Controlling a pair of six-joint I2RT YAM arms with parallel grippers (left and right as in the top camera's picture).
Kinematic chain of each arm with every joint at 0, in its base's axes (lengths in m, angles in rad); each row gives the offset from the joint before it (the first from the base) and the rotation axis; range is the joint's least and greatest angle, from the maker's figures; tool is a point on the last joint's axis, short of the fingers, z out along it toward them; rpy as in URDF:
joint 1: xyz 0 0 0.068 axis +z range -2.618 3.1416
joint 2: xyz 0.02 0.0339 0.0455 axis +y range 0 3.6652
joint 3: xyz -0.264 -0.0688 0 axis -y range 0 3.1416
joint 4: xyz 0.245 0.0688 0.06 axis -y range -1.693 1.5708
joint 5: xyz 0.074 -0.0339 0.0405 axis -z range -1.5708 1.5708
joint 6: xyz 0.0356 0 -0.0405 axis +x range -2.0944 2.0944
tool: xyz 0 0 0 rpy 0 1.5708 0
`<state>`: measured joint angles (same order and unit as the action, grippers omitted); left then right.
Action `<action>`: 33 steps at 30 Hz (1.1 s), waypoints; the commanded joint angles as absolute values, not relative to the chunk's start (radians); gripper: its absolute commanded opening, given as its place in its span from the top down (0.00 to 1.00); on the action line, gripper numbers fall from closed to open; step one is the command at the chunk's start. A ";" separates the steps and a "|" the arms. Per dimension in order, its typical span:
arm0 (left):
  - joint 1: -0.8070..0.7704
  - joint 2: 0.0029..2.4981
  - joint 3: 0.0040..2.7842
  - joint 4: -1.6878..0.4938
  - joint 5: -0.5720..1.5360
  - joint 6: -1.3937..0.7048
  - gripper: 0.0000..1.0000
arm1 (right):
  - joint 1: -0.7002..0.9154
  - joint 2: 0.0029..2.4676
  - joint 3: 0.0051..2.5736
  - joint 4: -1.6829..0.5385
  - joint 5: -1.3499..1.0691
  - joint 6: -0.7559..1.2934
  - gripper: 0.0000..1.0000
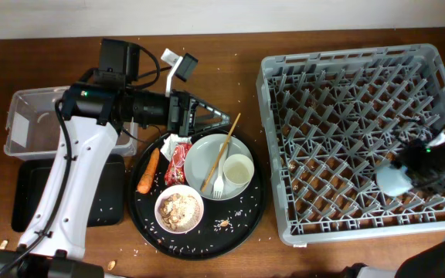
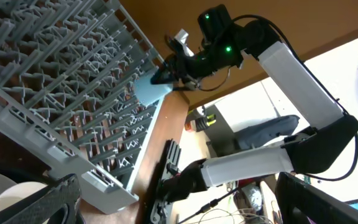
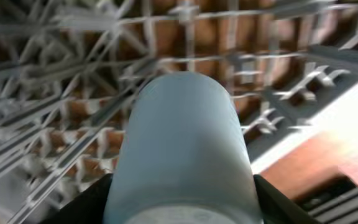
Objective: Sort waste into correct bins and load items into the dishwasher rack
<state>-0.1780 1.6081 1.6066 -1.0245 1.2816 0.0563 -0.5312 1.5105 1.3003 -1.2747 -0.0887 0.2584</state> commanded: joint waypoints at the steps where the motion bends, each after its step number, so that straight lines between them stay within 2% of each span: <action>1: -0.176 1.604 1.613 -1.032 1.270 0.054 0.01 | -0.530 1.520 1.295 -1.271 -0.120 0.270 0.43; 2: -0.176 1.604 1.613 -1.033 1.256 0.054 0.01 | -0.529 1.520 1.295 -1.272 -0.120 0.270 0.36; 3: -0.176 1.604 1.613 -1.034 1.256 0.054 0.01 | -0.530 1.517 1.296 -1.275 -0.120 0.267 0.12; 4: -0.176 1.604 1.613 -1.037 1.255 0.054 0.01 | -0.529 1.503 1.299 -1.275 -0.121 0.263 0.08; 5: -0.176 1.604 1.613 -1.041 1.235 0.054 0.01 | -0.529 1.463 1.318 -1.280 -0.128 0.242 0.06; 7: -0.210 1.604 1.613 -1.073 0.994 0.054 0.01 | -0.529 1.349 1.395 -1.322 -0.165 0.239 0.03; 8: -0.246 1.604 1.613 -1.092 0.815 0.053 0.01 | -0.529 1.288 1.420 -1.329 -0.292 0.176 0.04; 10: -0.385 1.605 1.597 -1.111 0.322 -0.024 0.01 | -0.529 1.168 1.428 -1.329 -0.511 0.088 0.05; 11: -0.517 1.618 1.555 -1.102 0.062 -0.081 0.08 | -0.529 1.100 1.428 -1.331 -0.540 0.085 0.05; 12: -0.571 1.637 1.522 -1.096 -0.043 -0.135 0.24 | -0.529 1.062 1.428 -1.336 -0.540 0.085 0.05; 13: -0.597 1.664 1.494 -1.089 -0.089 -0.178 0.28 | -0.529 1.042 1.428 -1.345 -0.539 0.085 0.05; 14: -0.606 1.692 1.470 -1.076 -0.081 -0.201 0.28 | -0.529 1.036 1.428 -1.351 -0.540 0.085 0.05; 15: -0.609 1.754 1.437 -1.042 0.009 -0.213 0.37 | -0.529 1.033 1.428 -1.353 -0.539 0.085 0.05; 18: -0.609 1.862 1.433 -1.015 0.060 -0.216 0.50 | -0.529 1.045 1.428 -1.359 -0.539 0.085 0.05; 20: -0.609 1.913 1.433 -0.992 0.063 -0.216 0.73 | -0.529 1.054 1.428 -1.363 -0.540 0.085 0.05; 21: -0.608 1.914 1.435 -0.984 0.060 -0.216 1.00 | -0.529 1.053 1.428 -1.368 -0.540 0.085 0.06; 24: -0.591 1.861 1.571 -1.113 0.084 -0.216 1.00 | -0.529 1.044 1.428 -1.386 -0.543 0.029 0.05; 26: -0.492 1.748 1.662 -1.175 0.191 -0.210 1.00 | -0.475 1.019 1.428 -1.396 -0.555 0.025 0.05; 27: -0.418 1.691 1.669 -1.148 0.337 -0.175 1.00 | -0.382 1.006 1.428 -1.407 -0.592 0.004 0.09; 29: -0.253 1.637 1.669 -1.075 0.922 -0.019 1.00 | -0.199 1.009 1.428 -1.379 -0.665 0.004 0.12; 30: -0.214 1.638 1.669 -1.076 1.104 0.034 1.00 | -0.102 1.017 1.428 -1.335 -0.705 0.007 0.13; 32: -0.203 1.637 1.669 -1.058 1.385 0.075 1.00 | 0.115 1.078 1.428 -1.145 -0.813 0.068 0.14; 33: -0.204 1.637 1.669 -1.038 1.463 0.078 1.00 | 0.173 1.104 1.428 -1.085 -0.812 0.074 0.15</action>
<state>-0.2050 1.6382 1.6638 -1.0653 1.0988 0.0090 0.0761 1.0611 1.4231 -1.1484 -0.7429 0.0387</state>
